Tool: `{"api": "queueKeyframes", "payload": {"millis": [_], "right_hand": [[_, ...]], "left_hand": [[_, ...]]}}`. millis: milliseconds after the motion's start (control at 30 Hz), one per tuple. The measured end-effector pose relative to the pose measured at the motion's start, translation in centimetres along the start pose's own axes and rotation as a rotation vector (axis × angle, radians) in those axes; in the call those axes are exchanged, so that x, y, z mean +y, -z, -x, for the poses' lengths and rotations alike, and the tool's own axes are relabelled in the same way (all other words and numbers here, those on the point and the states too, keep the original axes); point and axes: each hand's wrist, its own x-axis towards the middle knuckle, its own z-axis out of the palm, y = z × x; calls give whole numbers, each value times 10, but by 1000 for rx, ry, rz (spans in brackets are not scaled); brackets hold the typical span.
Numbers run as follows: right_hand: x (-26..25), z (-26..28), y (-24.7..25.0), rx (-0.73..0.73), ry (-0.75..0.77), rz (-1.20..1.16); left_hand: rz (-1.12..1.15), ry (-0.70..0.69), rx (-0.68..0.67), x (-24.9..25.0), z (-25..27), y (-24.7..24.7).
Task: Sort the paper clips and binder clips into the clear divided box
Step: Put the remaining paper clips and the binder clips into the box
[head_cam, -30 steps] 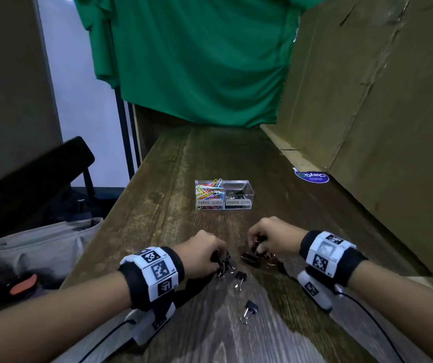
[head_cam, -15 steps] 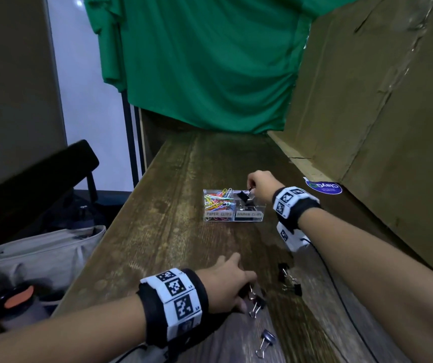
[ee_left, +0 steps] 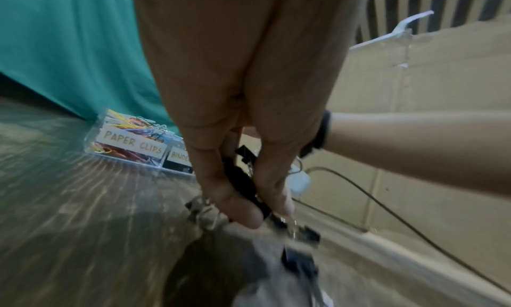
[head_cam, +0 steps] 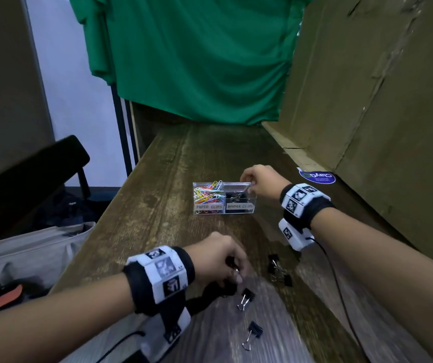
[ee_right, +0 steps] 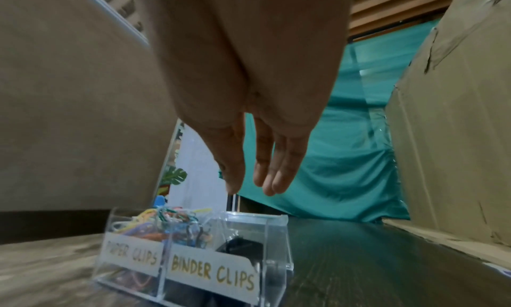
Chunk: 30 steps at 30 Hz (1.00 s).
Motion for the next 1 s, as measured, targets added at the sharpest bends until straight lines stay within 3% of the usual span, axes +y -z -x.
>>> {"api": "queueKeyframes", "payload": {"millis": [100, 167, 300, 467, 733, 833, 1000], "right_hand": [[12, 36, 6, 12, 75, 3], [20, 64, 1, -136, 112, 57], [23, 114, -11, -462, 157, 101], [21, 145, -17, -528, 152, 82], [10, 158, -17, -572, 289, 73], [1, 157, -18, -590, 286, 83], [-18, 155, -24, -626, 347, 130]], "left_hand": [[88, 12, -10, 2, -11, 23], [188, 26, 6, 4, -23, 42], [223, 65, 205, 7, -62, 79], [177, 151, 410, -2, -129, 103], [97, 328, 283, -22, -170, 96], [115, 347, 198, -24, -171, 94], [38, 364, 196, -30, -172, 88]]}}
